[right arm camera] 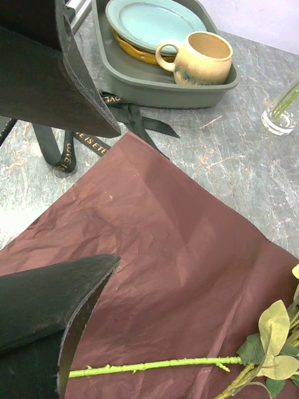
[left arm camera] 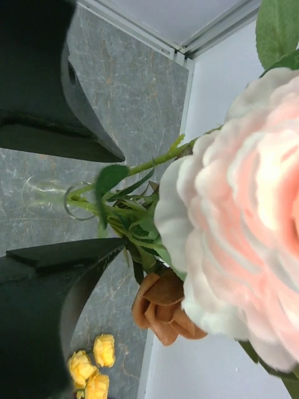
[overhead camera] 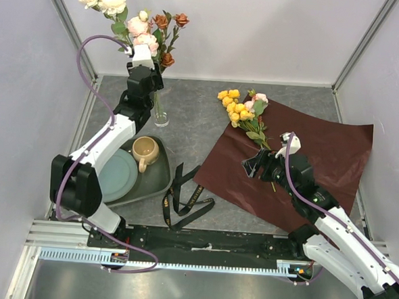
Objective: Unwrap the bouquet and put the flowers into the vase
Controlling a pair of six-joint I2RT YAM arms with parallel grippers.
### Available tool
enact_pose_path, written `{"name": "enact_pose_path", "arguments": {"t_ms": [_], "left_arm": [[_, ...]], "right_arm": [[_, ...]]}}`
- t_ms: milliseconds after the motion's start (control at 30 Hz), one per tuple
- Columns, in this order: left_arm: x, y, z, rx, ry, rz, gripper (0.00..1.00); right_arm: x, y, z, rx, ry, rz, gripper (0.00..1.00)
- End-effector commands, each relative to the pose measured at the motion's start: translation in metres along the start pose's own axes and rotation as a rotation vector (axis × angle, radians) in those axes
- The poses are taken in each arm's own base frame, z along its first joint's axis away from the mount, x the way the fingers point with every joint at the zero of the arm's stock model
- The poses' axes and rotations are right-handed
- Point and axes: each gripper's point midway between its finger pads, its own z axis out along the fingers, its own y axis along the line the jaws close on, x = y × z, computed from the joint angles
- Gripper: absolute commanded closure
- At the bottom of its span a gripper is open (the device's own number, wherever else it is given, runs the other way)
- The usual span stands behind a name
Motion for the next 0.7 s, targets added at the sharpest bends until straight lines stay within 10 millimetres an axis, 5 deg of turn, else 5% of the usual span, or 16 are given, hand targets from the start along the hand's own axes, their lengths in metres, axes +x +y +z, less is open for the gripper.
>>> {"name": "enact_pose_path", "arguments": {"t_ms": [0,100,233,500,667], "left_arm": [[-0.045,0.002,-0.026,0.037,-0.085,-0.128,0.39],[-0.042,0.002,-0.036,0.050,-0.049,-0.161,0.32],[-0.051,0.002,-0.066,0.101,-0.024,-0.262,0.06],[-0.060,-0.021,-0.158,0.415,0.040,-0.392,0.05],[-0.024,-0.048,-0.214,0.682,0.201,-0.382,0.05]], "right_arm": [[-0.007,0.007,0.002,-0.030,-0.024,0.008,0.18],[-0.006,0.007,0.002,-0.028,-0.023,0.001,0.18],[-0.006,0.004,0.003,-0.016,-0.019,-0.011,0.18],[-0.005,-0.012,0.017,0.091,0.035,-0.092,0.17],[-0.014,-0.049,0.042,0.329,0.069,-0.182,0.17]]}}
